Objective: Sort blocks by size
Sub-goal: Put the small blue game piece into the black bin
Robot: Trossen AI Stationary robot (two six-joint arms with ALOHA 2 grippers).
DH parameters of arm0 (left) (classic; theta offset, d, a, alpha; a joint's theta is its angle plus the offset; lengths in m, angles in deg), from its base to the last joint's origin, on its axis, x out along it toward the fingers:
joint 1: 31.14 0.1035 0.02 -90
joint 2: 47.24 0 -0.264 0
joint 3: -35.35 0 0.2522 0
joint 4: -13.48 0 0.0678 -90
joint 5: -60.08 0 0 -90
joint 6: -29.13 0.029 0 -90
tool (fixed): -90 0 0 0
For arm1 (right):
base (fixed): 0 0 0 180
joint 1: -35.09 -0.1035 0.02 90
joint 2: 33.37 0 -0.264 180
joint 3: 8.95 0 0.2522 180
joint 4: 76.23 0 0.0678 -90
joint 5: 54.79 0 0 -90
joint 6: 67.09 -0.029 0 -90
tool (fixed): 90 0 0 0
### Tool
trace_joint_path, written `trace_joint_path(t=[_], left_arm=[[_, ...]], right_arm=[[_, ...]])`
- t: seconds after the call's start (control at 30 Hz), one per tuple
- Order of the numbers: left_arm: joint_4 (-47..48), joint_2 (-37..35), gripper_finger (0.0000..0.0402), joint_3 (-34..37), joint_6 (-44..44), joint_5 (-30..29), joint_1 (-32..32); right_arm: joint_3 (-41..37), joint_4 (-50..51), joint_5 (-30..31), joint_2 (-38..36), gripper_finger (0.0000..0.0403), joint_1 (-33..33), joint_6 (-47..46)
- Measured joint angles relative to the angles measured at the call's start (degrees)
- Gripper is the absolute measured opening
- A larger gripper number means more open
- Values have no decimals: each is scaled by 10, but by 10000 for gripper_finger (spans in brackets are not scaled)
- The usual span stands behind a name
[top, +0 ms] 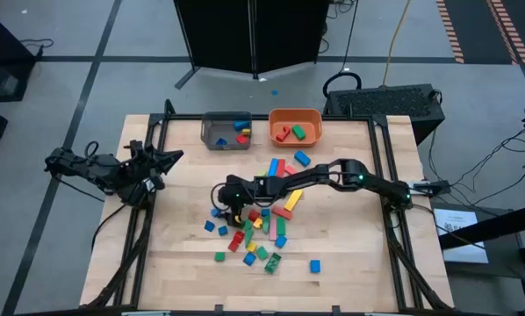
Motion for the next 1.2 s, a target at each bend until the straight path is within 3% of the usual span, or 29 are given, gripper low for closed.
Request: trace_joint_path(t=[1.2], left_arm=[[14,0,0,0,0,0,0]], right_arm=[[0,-94,-3,4,338,0,59]])
